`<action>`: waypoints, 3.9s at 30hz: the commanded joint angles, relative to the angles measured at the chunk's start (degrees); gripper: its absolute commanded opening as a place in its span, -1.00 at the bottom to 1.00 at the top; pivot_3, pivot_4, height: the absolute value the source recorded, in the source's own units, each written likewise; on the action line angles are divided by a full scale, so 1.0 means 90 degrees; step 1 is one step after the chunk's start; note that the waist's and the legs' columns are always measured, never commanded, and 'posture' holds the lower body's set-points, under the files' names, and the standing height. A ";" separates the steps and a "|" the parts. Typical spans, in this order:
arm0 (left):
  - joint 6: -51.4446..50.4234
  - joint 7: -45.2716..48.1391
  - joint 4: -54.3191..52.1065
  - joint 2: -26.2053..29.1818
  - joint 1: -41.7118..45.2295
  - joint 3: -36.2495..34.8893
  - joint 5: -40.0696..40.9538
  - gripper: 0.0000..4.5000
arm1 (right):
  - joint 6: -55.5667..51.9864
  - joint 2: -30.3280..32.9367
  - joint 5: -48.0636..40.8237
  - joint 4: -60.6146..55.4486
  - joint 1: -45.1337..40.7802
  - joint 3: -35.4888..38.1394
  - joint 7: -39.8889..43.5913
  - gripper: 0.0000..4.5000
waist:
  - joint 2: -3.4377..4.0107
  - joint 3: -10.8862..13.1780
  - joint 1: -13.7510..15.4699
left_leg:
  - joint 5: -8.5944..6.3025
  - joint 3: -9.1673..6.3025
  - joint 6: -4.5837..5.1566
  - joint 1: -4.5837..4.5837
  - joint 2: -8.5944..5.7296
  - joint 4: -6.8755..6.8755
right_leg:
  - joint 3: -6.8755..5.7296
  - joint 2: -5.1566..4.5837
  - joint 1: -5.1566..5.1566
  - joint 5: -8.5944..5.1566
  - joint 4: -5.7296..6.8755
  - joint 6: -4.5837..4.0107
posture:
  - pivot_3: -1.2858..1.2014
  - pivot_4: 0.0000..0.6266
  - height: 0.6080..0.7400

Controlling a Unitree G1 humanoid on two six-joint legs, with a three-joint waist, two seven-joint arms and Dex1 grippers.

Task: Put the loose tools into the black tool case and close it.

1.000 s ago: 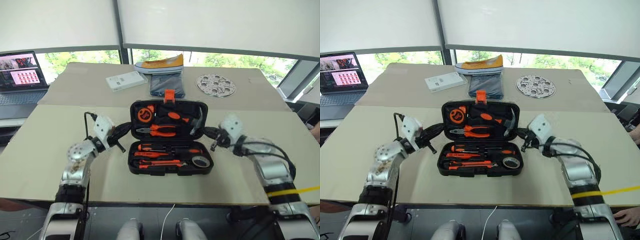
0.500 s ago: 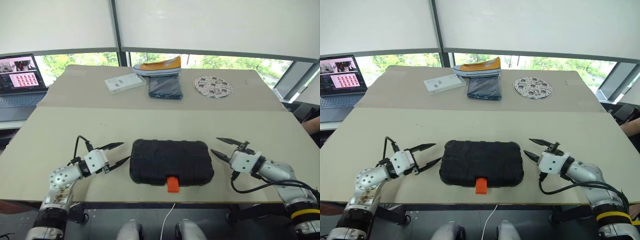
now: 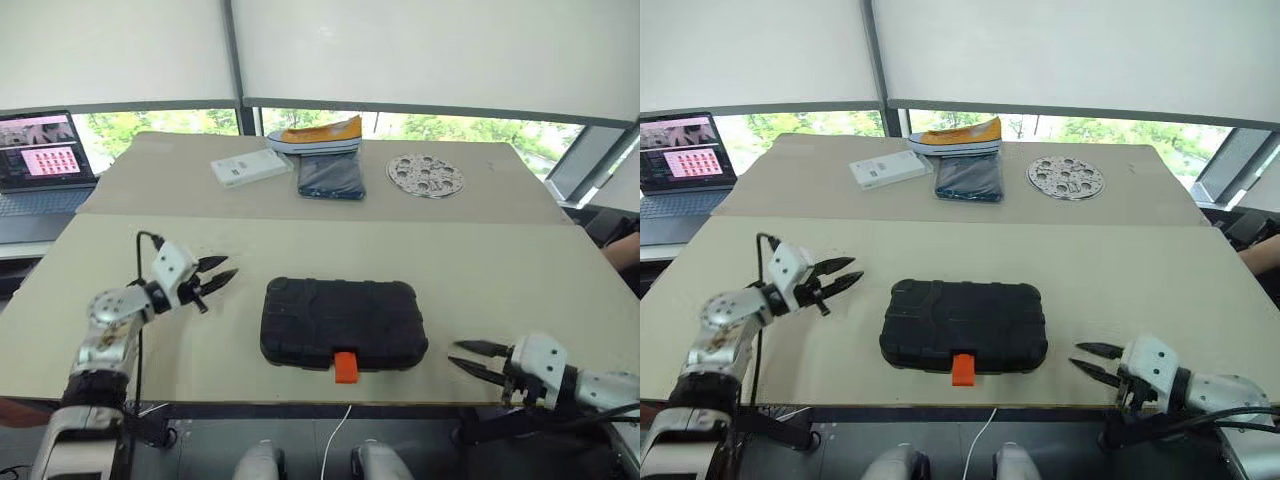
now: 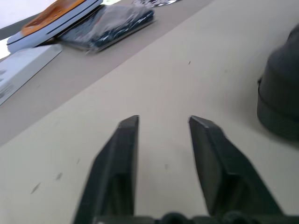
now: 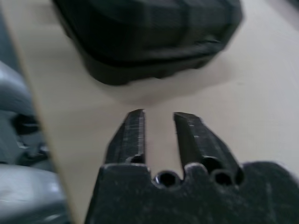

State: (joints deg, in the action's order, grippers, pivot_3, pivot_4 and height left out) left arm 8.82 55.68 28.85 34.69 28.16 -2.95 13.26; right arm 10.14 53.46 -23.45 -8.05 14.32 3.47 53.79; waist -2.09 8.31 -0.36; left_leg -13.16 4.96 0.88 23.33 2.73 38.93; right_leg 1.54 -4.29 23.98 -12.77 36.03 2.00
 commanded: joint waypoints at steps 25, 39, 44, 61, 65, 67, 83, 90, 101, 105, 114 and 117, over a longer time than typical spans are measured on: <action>-0.1708 0.0554 -0.1010 -0.0191 -0.0603 -0.0127 0.0147 -0.98 | -0.0983 -0.1936 0.1607 0.1201 -0.2915 -0.0826 -0.0850 -1.00 | -0.0011 0.0007 -0.0043 | 0.0001 0.0005 -0.0002 0.0031 0.0009 -0.0001 | 0.0024 0.0031 0.0036 0.0016 0.0008 -0.0038 | 0.03 -0.52 1.00; -0.2866 0.1017 -0.3334 -0.0212 -0.0116 0.0113 0.1393 -0.98 | -0.0838 -0.1669 0.0389 0.0522 -0.2054 0.0485 -0.0200 -1.00 | -0.0011 0.0007 0.0121 | 0.0002 0.0008 -0.0002 0.0032 -0.0008 0.0000 | 0.0018 0.0010 0.0025 0.0017 0.0003 -0.0028 | 0.03 -0.52 1.00; -0.2456 0.0894 -0.2880 -0.0717 0.0339 0.1318 0.0404 -0.98 | -0.1353 -0.1691 0.0059 -0.0383 -0.1827 0.0411 -0.0167 -1.00 | -0.0010 0.0007 0.0050 | 0.0001 0.0009 -0.0001 0.0017 -0.0008 -0.0003 | 0.0039 0.0028 0.0020 0.0018 0.0004 -0.0027 | 0.03 -0.52 1.00; -0.3544 0.0161 -0.2830 -0.0788 -0.0130 0.2196 -0.0609 -0.98 | -0.1700 -0.2044 0.0811 -0.0663 -0.1951 -0.1097 -0.0161 -1.00 | 0.0048 -0.0056 -0.0059 | 0.0001 0.0003 -0.0002 -0.0042 0.0011 -0.0010 | 0.0087 0.0068 0.0002 -0.0020 0.0014 -0.0018 | 0.03 -0.52 1.00; -0.3601 0.0165 -0.2848 -0.0765 -0.0104 0.2156 -0.0606 -0.98 | -0.1667 -0.2232 0.1037 -0.0421 -0.2111 -0.1315 -0.0190 -1.00 | 0.0052 -0.0059 -0.0064 | 0.0001 0.0004 -0.0002 -0.0049 0.0013 -0.0015 | 0.0098 0.0078 0.0004 -0.0030 0.0019 -0.0037 | 0.03 -0.52 1.00; -0.3621 0.0171 -0.2848 -0.0754 -0.0088 0.2141 -0.0601 -0.98 | -0.1617 -0.2295 0.1136 -0.0319 -0.2178 -0.1385 -0.0189 -1.00 | 0.0053 -0.0060 -0.0061 | 0.0001 0.0004 -0.0002 -0.0049 0.0013 -0.0015 | 0.0103 0.0084 0.0004 -0.0029 0.0020 -0.0037 | 0.03 -0.52 1.00; -0.3719 0.0147 -0.2797 -0.0711 -0.0034 0.2106 -0.0624 -0.98 | -0.1982 -0.2961 0.1260 0.0113 -0.2448 -0.1742 -0.0361 -1.00 | 0.0054 -0.0061 -0.0075 | 0.0000 0.0004 -0.0003 -0.0052 0.0018 -0.0019 | 0.0106 0.0090 0.0008 -0.0027 0.0021 -0.0043 | 0.03 -0.52 1.00; -0.3762 0.0160 -0.2801 -0.0658 -0.0069 0.2145 -0.0659 -0.98 | -0.1665 -0.3246 0.1325 0.0272 -0.2645 -0.1675 -0.0514 -1.00 | 0.0053 -0.0061 -0.0085 | 0.0000 0.0003 -0.0003 -0.0052 0.0020 -0.0020 | 0.0107 0.0093 0.0010 -0.0026 0.0021 -0.0049 | 0.03 -0.52 1.00; -0.3729 0.0166 -0.2688 -0.0744 -0.0120 0.2275 -0.0676 -0.98 | -0.1163 -0.2898 0.1172 -0.0326 -0.2552 -0.1223 -0.0438 -1.00 | 0.0053 -0.0060 -0.0098 | 0.0000 0.0002 -0.0003 -0.0052 0.0019 -0.0020 | 0.0113 0.0098 0.0016 -0.0021 0.0021 -0.0056 | 0.03 -0.52 1.00; -0.3726 0.0172 -0.2653 -0.0793 -0.0136 0.2320 -0.0675 -0.98 | -0.1232 -0.2829 0.1130 -0.0336 -0.2617 -0.1178 -0.0375 -1.00 | 0.0053 -0.0060 -0.0100 | 0.0000 0.0001 -0.0003 -0.0053 0.0019 -0.0020 | 0.0114 0.0099 0.0016 -0.0021 0.0021 -0.0056 | 0.03 -0.52 1.00; -0.3667 0.0138 -0.2607 -0.0848 -0.0206 0.2280 -0.0672 -0.98 | -0.1478 -0.2836 0.0893 -0.0463 -0.2476 -0.1162 -0.0235 -1.00 | 0.0057 -0.0063 -0.0083 | 0.0000 -0.0003 -0.0003 -0.0056 0.0019 -0.0022 | 0.0115 0.0098 0.0012 -0.0022 0.0018 -0.0058 | 0.03 -0.52 1.00; -0.3609 0.0101 -0.2600 -0.0852 -0.0238 0.2233 -0.0674 -0.98 | -0.1583 -0.2668 0.0739 -0.0616 -0.2307 -0.1086 -0.0114 -1.00 | 0.0061 -0.0066 -0.0059 | 0.0000 -0.0006 -0.0004 -0.0055 0.0018 -0.0022 | 0.0115 0.0097 0.0011 -0.0023 0.0016 -0.0058 | 0.03 -0.52 1.00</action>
State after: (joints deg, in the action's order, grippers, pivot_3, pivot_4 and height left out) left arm -22.05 56.71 1.05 26.67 29.36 14.28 9.08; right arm -3.54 28.53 -14.85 -10.98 -7.04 -8.06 52.13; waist -1.54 7.71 -0.89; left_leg -13.17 4.90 0.85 22.83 2.89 38.72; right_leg 2.57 -3.42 24.08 -12.98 36.14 1.48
